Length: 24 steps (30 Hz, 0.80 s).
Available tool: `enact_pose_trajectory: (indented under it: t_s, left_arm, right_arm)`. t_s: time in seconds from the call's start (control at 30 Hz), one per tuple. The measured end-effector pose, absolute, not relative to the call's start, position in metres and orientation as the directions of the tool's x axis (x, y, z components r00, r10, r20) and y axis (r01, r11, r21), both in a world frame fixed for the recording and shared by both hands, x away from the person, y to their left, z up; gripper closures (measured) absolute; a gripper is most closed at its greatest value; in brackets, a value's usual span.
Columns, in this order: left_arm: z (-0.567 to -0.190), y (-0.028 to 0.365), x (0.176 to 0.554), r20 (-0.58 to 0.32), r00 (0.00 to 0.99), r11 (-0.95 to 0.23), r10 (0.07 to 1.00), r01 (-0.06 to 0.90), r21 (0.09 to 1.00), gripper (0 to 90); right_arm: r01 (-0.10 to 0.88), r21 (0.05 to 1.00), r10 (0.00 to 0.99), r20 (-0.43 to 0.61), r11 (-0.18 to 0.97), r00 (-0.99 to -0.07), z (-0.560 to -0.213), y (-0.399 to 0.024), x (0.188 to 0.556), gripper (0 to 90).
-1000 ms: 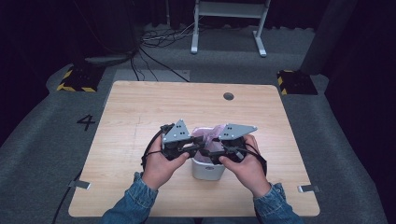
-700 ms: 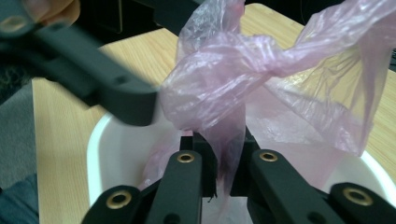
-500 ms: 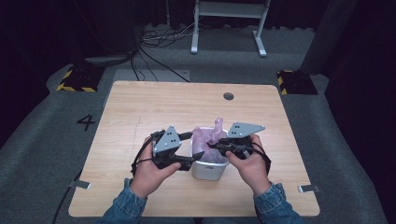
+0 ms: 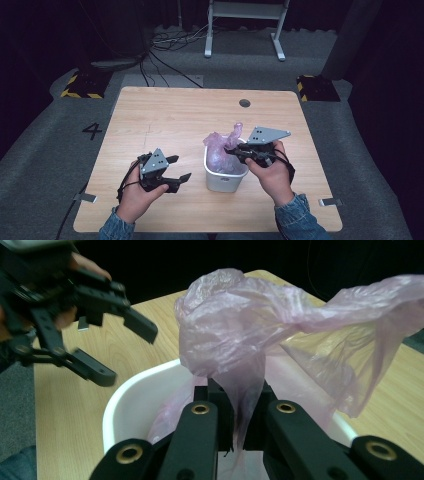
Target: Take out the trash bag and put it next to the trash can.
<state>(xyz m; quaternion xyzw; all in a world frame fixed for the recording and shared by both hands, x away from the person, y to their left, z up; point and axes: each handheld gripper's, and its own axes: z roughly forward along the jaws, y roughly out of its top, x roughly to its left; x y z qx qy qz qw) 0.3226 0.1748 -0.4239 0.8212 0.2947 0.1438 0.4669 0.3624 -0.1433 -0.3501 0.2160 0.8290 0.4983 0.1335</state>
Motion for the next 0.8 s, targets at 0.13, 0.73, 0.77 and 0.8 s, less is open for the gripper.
enact_pose_trajectory:
  t_s: [0.13,0.73,0.77,0.8]
  left_arm:
    - [-0.439,0.184,0.331,-0.082,0.768,-0.379,0.635,0.403,0.833,28.4]
    - [-0.471,0.214,0.339,-0.096,0.694,-0.385,0.713,0.503,0.773,27.5]
    - [-0.472,0.215,0.338,-0.097,0.693,-0.385,0.714,0.505,0.772,27.4]
    - [-0.473,0.217,0.338,-0.092,0.692,-0.390,0.716,0.505,0.770,27.2]
  right_arm:
    - [0.211,0.890,0.490,-0.016,0.404,-0.872,-0.342,-0.144,0.362,86.8]
    - [0.131,0.920,0.504,-0.079,0.368,-0.860,-0.298,-0.154,0.356,88.5]
    - [0.125,0.921,0.504,-0.085,0.368,-0.859,-0.296,-0.154,0.355,88.5]
    - [0.120,0.921,0.505,-0.091,0.370,-0.858,-0.293,-0.154,0.355,88.5]
